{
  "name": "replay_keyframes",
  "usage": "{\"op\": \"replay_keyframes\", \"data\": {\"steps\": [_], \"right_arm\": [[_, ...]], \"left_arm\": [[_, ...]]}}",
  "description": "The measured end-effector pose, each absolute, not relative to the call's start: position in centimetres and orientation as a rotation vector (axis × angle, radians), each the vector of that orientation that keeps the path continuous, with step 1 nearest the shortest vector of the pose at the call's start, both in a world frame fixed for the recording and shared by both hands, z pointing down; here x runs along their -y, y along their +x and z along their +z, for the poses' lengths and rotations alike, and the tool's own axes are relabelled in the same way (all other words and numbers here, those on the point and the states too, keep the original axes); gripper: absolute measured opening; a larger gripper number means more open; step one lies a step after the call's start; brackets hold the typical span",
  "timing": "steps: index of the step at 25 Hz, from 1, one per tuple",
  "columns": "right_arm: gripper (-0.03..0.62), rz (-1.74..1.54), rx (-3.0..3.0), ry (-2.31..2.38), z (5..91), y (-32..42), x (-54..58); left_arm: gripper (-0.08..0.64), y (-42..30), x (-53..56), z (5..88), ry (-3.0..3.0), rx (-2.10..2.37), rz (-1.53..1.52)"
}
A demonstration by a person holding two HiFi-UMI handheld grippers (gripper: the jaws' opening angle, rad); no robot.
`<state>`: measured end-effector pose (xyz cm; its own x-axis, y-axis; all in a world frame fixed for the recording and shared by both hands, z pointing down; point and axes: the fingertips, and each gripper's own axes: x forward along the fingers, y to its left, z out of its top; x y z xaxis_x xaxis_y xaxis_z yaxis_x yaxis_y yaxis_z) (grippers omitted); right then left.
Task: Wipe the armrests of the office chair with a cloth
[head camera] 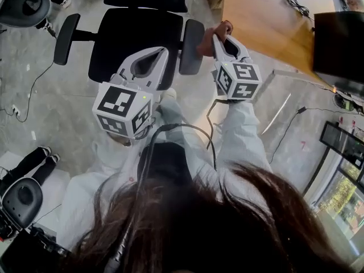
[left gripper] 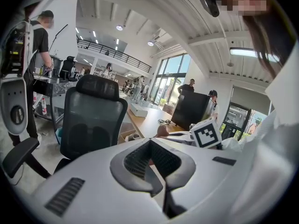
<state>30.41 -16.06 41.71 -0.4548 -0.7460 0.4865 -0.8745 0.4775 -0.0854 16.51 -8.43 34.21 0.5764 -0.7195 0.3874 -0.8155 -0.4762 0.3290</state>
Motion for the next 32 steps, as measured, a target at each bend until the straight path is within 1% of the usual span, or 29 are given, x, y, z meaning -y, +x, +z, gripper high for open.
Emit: {"op": "replay_keyframes", "data": {"steps": [5,9,13,15,24,32], "right_arm": [[0.049,0.161,2.19,1.26,44.7,28.1,21.9],[0.048,-0.017,2.003,1.059,49.9,25.8,24.9],[0.048,0.1,1.867,0.818,57.1,24.9,23.0],[0.048,0.164,1.846,0.765,59.1,24.7,21.5],[0.046,0.325,1.905,0.575,58.7,23.4,13.4],[0.044,0.411,1.998,0.559,57.3,24.2,4.9]], "left_arm": [[0.003,14.7,7.7,36.0,2.267,1.265,0.289],[0.003,12.8,7.1,37.8,2.186,1.302,0.309],[0.003,11.8,7.0,38.8,2.139,1.329,0.312],[0.003,11.4,7.1,38.8,2.131,1.339,0.311],[0.003,11.7,6.4,38.9,2.141,1.306,0.298],[0.003,12.9,6.1,39.0,2.178,1.249,0.297]]}}
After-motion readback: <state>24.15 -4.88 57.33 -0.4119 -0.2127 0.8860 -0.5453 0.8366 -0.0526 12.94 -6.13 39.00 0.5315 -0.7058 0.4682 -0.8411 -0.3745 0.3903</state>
